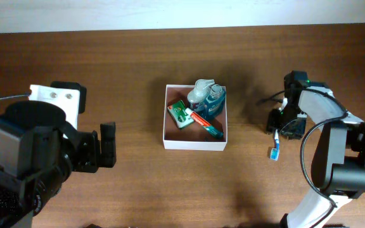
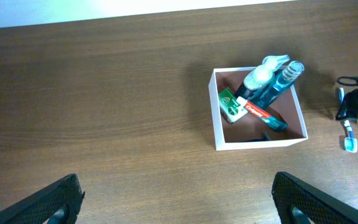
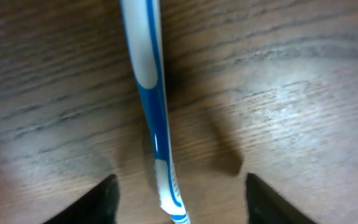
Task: Pack container
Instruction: 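Grasp the blue-white toothbrush with the right gripper, then lower the toothbrush into the box and release it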
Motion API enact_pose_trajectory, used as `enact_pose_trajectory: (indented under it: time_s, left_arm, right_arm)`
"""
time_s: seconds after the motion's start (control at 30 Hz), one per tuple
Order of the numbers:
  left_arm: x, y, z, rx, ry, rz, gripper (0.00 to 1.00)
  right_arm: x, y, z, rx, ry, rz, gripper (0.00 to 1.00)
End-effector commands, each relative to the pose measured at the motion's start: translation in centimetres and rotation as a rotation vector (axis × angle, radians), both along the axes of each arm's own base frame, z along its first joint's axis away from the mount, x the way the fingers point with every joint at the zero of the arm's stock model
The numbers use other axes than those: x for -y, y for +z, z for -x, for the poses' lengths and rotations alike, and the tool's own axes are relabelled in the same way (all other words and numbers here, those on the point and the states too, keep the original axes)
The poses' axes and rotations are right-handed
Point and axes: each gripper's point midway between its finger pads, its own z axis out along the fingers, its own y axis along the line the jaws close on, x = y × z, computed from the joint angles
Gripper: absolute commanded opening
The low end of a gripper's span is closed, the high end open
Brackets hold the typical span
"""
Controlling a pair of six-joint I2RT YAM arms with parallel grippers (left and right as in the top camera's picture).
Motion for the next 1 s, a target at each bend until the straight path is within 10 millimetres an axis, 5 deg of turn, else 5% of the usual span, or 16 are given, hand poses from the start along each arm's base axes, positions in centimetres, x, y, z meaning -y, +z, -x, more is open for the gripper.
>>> enact_pose_trajectory:
  time_s: [0.0,0.2,0.4,0.53,0.67,0.77,0.87,0.97]
  left_arm:
    - [-0.3,0.3,0.1,0.014,0.006,-0.01,0.99]
    - [-0.4,0.3,0.1,0.015,0.006,-0.01,0.99]
    - [-0.3,0.3,0.1,0.014,0.007,-0.01,0.99]
    - [-0.3,0.3,0.1,0.015,0.007,-0.01,0.99]
    - [-0.4,0.3,0.1,0.015,0.007,-0.01,0.99]
    - [-0.4,0.3,0.1,0.015,0.006,-0.01,1.0]
    - [-0.4,0.3,0.1,0.015,0.006,-0.01,0.99]
    - [-0.4,0.3,0.1,0.015,0.007,-0.01,0.99]
  right_arm:
    - [-0.2,-0.5,0.3,-0.004,-0.008,-0.016,0.52]
    - [-0.5,-0.7,0.4,-0.007,-0.009,-0.031,0.36]
    - [-0.5,-0.6,0.6,-0.014,-0.009,-0.031,0.04]
    - [-0.4,1.0,0.1,-0.009,-0.009,-0.031,0.04]
    - [-0.3,5.3,-1.4,0.035,-0.007,-0.026,0.04]
    - [-1.4,11.2,-2.8,0.112,0.013,-0.053,0.04]
    - [-3.5,16.9,-3.0,0.196,0.085,-0.056,0.04]
    - [-7.5,21.7,-2.8,0.309,0.29,-0.097,0.04]
